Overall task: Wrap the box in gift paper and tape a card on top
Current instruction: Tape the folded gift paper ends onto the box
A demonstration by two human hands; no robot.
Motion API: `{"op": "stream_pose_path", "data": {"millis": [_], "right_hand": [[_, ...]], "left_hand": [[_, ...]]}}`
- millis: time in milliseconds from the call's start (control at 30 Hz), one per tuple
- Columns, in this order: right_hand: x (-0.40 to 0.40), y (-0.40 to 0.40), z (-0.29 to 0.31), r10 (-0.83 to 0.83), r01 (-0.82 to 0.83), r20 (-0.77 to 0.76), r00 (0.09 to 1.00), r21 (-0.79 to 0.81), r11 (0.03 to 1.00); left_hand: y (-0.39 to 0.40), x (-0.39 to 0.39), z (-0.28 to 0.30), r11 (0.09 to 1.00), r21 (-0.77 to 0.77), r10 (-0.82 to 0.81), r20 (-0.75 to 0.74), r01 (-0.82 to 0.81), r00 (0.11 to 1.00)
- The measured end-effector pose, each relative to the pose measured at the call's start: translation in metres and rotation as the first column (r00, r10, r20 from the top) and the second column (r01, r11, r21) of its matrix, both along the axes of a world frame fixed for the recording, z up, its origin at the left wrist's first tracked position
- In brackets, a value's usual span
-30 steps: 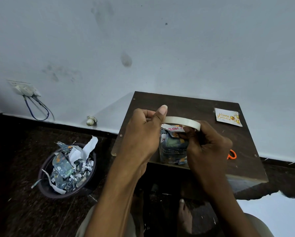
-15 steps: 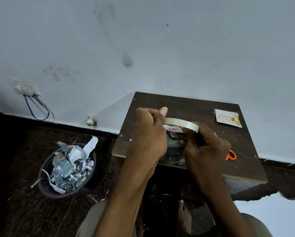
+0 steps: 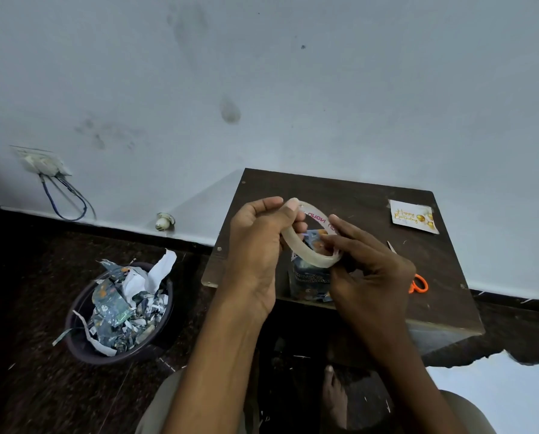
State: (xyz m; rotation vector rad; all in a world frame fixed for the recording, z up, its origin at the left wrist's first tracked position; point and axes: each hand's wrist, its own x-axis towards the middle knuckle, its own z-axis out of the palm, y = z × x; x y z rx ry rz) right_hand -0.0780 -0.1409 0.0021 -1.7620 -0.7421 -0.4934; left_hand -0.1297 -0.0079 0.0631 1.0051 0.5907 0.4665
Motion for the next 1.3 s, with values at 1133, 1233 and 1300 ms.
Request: {"op": "stream_pose_path", "data": {"millis": [1133, 1233, 1300], "right_hand": [[0.020, -0.026, 0.046, 0.647, -0.345, -0.692, 0.320, 0.550, 0.760], [0.021, -0.028, 0.054, 0.672, -0.388, -0.708, 0.217, 0.570, 0.725], [0.020, -0.029, 0.061, 0.686, -0.408, -0.715, 0.138, 0.590, 0.697]], "left_hand": [[-0.028, 0.023, -0.036, 0.818, 0.574, -0.085, 0.154, -0.019, 0.984], [-0.032, 0.024, -0.040, 0.781, 0.621, -0.049, 0.169, -0.067, 0.984], [-0.031, 0.025, -0.043, 0.731, 0.672, -0.012, 0.180, -0.114, 0.984]]}}
